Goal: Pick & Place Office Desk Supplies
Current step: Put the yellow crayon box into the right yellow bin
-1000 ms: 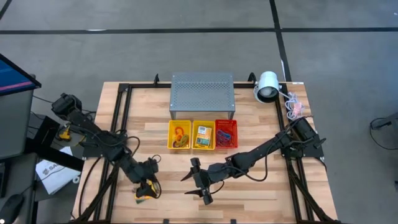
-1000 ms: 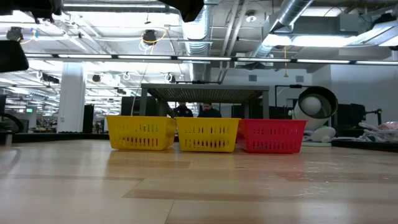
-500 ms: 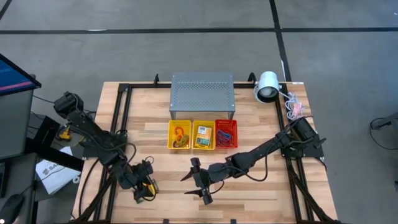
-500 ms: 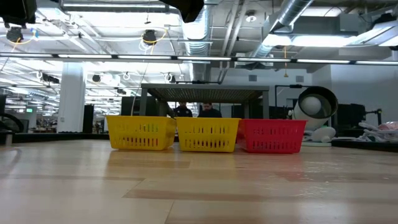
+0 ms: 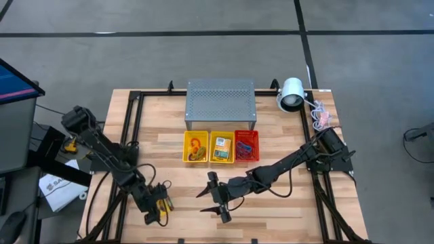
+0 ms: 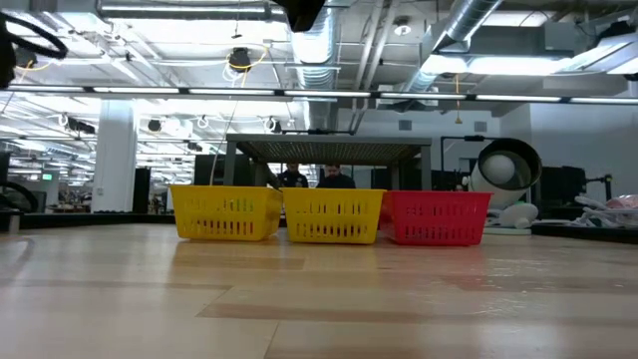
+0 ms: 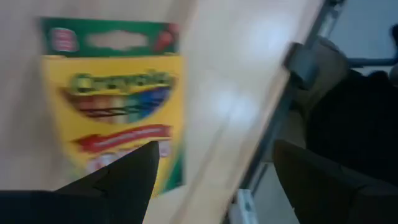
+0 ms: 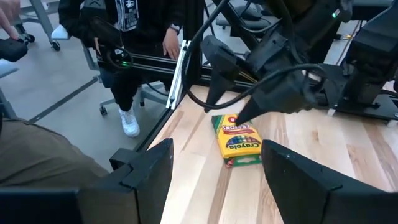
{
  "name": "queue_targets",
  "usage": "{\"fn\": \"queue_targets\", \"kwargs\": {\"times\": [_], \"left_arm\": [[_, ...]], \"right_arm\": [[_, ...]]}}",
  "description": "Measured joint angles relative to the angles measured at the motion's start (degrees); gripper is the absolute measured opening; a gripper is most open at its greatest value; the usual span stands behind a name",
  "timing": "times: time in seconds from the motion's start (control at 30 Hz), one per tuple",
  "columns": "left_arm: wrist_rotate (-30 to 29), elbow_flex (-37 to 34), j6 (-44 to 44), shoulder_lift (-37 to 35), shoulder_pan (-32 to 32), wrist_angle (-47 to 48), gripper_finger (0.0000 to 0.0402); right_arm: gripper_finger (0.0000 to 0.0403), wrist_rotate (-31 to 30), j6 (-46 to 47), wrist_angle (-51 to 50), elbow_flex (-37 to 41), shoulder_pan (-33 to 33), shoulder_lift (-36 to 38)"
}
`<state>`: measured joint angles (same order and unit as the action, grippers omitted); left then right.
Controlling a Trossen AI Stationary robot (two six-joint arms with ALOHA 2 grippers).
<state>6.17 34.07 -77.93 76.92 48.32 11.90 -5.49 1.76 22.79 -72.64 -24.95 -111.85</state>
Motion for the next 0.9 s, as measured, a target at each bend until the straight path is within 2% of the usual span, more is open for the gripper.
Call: {"fn": "queue_targets", "kwargs": {"times": [0.13,0.27,0.5,0.67,0.77,0.9], "left_arm": [[0.2,0.0,-0.4,0.9,1.1,-5.5,0.0308],[0.3,0.0,-0.6,3.0,2.2,-3.9,0.0303],[5.0,0.4,0.6,8.8,1.5,-2.4,0.0301],[5.0,0.3,6.9,9.1,-2.0,-3.2,0.0300],[1.5,0.2,12.5,8.4,-5.9,-3.7,0.0300],[0.3,0.0,19.5,6.6,-11.0,-3.7,0.0301]], "right_arm": [[0.0235,0.1,0.2,0.0,0.0,0.4,0.0],[0.0235,0.1,0.4,0.1,0.0,0.8,0.0],[0.0235,0.1,0.8,0.2,0.0,0.7,0.0],[0.0235,0.1,0.8,0.2,0.0,0.8,0.0],[0.0235,0.1,0.8,0.1,0.0,0.8,0.0],[0.0235,0.1,1.4,-0.1,0.0,0.7,0.0]]}}
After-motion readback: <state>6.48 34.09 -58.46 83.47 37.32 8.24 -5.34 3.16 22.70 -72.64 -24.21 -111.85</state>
